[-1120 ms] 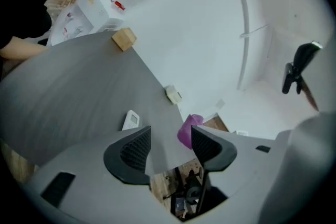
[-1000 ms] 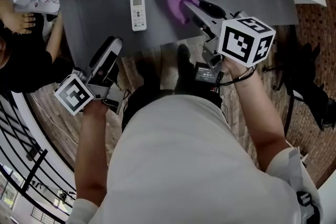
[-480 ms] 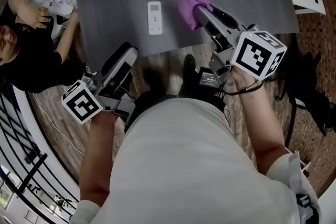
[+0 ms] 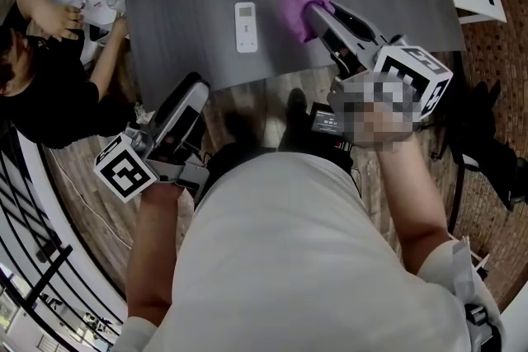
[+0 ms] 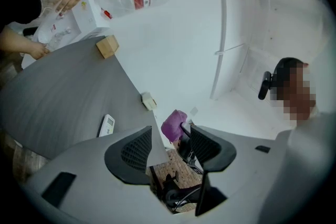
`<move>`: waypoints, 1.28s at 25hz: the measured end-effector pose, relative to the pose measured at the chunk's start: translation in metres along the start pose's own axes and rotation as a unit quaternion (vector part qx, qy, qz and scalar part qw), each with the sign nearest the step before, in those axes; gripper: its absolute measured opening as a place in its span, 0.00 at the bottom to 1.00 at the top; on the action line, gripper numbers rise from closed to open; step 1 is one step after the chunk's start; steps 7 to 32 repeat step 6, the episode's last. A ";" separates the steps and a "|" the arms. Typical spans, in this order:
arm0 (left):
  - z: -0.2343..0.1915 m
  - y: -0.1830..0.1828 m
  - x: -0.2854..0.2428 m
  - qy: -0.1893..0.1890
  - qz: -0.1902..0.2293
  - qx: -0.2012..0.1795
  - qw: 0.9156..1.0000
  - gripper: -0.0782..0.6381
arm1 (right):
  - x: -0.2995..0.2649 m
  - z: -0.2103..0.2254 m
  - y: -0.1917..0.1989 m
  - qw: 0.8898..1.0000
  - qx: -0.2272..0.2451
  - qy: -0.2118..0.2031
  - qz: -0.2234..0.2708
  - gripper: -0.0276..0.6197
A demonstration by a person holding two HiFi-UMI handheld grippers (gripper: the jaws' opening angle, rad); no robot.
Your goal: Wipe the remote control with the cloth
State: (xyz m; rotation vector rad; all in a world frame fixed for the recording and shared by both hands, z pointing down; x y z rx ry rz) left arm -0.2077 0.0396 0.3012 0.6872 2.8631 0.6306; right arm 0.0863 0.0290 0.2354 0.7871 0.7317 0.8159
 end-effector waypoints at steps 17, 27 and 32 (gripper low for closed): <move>-0.003 0.001 0.001 -0.002 -0.004 0.006 1.000 0.43 | 0.003 0.003 0.003 1.000 -0.003 0.015 -0.005 0.17; -0.003 0.001 0.001 -0.002 -0.004 0.006 1.000 0.43 | 0.003 0.003 0.003 1.000 -0.003 0.015 -0.005 0.17; -0.003 0.001 0.001 -0.002 -0.004 0.006 1.000 0.43 | 0.003 0.003 0.003 1.000 -0.003 0.015 -0.005 0.17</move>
Point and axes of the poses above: the fingertips, and each gripper's own axes: x backward along the fingers, z to its right, y out of its underside, the point moved 8 cm from there along x, backward along the fingers, and after that the axes turned 4 degrees about -y, right-handed, at the moved point
